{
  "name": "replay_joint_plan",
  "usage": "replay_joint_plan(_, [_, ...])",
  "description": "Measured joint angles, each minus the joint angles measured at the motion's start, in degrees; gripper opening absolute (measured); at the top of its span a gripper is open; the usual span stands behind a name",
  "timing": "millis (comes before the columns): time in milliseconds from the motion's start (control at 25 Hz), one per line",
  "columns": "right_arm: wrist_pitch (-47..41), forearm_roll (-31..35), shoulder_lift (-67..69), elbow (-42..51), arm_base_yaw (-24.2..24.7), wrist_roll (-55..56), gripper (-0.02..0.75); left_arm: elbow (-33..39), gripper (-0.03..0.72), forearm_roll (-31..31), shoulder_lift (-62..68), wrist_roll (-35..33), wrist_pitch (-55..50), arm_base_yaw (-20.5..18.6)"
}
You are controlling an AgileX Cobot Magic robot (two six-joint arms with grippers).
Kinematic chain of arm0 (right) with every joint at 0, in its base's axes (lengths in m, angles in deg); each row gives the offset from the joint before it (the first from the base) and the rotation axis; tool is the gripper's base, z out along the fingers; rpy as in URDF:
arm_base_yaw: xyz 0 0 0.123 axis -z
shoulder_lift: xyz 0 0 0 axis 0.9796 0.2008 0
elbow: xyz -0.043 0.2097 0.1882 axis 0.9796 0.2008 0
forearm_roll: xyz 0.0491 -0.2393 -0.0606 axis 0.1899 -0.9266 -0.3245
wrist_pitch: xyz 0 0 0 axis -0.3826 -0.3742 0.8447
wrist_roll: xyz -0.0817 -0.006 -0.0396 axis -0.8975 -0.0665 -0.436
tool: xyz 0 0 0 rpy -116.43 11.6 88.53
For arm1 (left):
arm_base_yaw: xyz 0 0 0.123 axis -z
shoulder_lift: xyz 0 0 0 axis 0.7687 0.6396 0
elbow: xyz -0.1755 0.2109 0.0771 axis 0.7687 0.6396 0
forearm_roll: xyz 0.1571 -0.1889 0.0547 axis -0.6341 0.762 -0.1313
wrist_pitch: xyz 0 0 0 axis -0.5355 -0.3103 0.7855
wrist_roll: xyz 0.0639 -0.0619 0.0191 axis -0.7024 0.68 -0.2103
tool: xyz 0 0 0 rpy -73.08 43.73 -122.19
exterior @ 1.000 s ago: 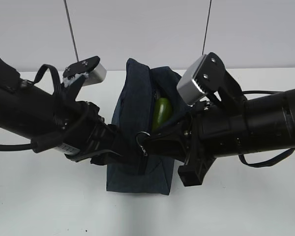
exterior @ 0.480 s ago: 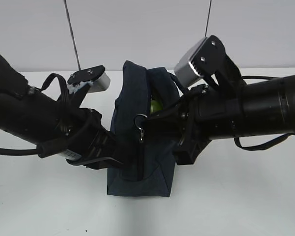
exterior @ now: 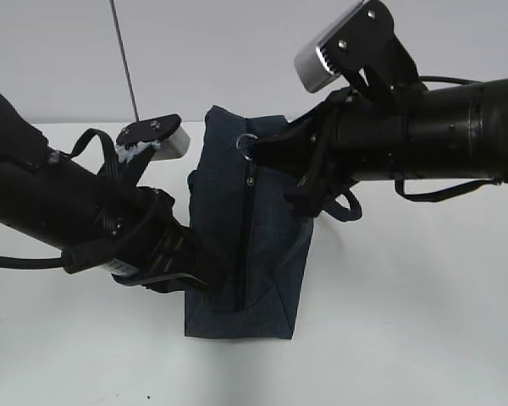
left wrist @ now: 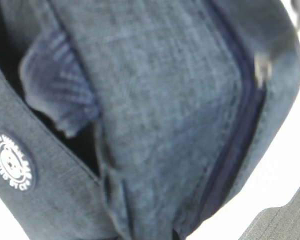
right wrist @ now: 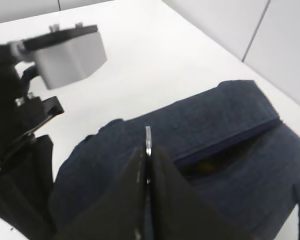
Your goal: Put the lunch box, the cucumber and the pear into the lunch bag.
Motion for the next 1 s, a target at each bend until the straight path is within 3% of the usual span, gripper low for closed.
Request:
replay_joint_plan(600, [5.0,0.7,9.2,-13.0,0.8,-2.9,0.006,0.0,-0.016,-0.6,0.0,0.0,-0.1,0.0])
replay_joint_plan(760, [3.9,1.0,13.1,-16.4,3.2,-2.9,0.006,0.0,-0.016,-0.6,0.0,0.0,-0.2,0.0])
replay_joint_plan(1000, [-4.4,1.0,18.7,-21.0,9.1,1.6,0.006,0.0,-0.016,-0.7,0.2,0.0,-0.6,0.0])
